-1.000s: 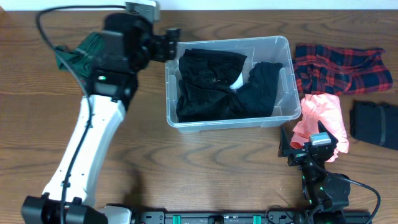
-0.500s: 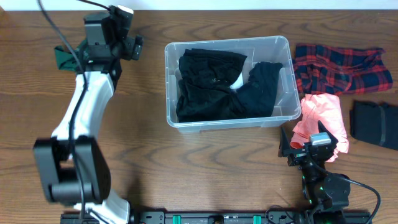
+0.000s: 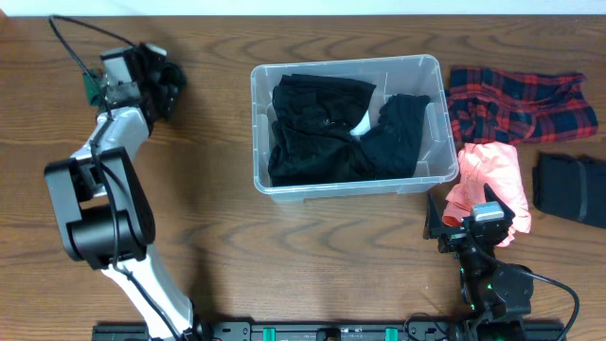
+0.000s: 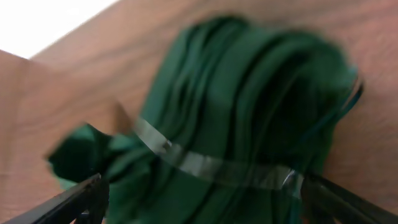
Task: Pack container
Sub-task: 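Reach the left gripper back to the remaining green cloth and grasp it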
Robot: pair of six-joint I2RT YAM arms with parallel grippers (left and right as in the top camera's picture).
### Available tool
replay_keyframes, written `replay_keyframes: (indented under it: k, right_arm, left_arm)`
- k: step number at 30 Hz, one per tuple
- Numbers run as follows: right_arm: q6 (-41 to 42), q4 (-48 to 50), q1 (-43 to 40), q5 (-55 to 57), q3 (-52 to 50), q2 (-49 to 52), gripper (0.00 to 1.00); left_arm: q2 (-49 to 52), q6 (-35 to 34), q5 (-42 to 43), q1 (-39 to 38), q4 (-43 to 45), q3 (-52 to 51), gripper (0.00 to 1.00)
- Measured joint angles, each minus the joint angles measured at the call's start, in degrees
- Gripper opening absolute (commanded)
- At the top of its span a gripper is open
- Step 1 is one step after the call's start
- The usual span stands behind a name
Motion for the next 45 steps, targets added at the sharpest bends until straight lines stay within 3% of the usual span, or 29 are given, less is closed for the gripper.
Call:
replay_keyframes:
  k: [18,20,24,28,31,39,45]
  right_arm:
    - [0.0,0.0,0.0,0.0,0.0,0.0,0.99]
    - [0.0,0.0,0.0,0.0,0.0,0.0,0.99]
    - [0.0,0.0,0.0,0.0,0.0,0.0,0.99]
    - [0.0,0.0,0.0,0.0,0.0,0.0,0.99]
    - [0.0,0.0,0.0,0.0,0.0,0.0,0.99]
    - [0.0,0.0,0.0,0.0,0.0,0.0,0.99]
    - [0.0,0.0,0.0,0.0,0.0,0.0,0.99]
  left_arm:
    - [4.0,5.4,1.9,0.3,-1.4,0.5,1.00]
    - [4.2,5.9,1.9,0.3,-1.3,0.8,0.88]
    - [5.0,6.8,1.7,0.3,-1.0,0.8,0.38]
    - [5.4,7.6,1.3,0.2,-0.4,0.8,0.34]
    - [5.4,7.3,0.9,0.2,-0.3,0.8,0.09]
    - [3.1,8.1,-0.4,-0.7,-1.1,0.7,0.06]
    - [-7.7,8.0,-0.9,-5.0,-4.7,0.4,0.06]
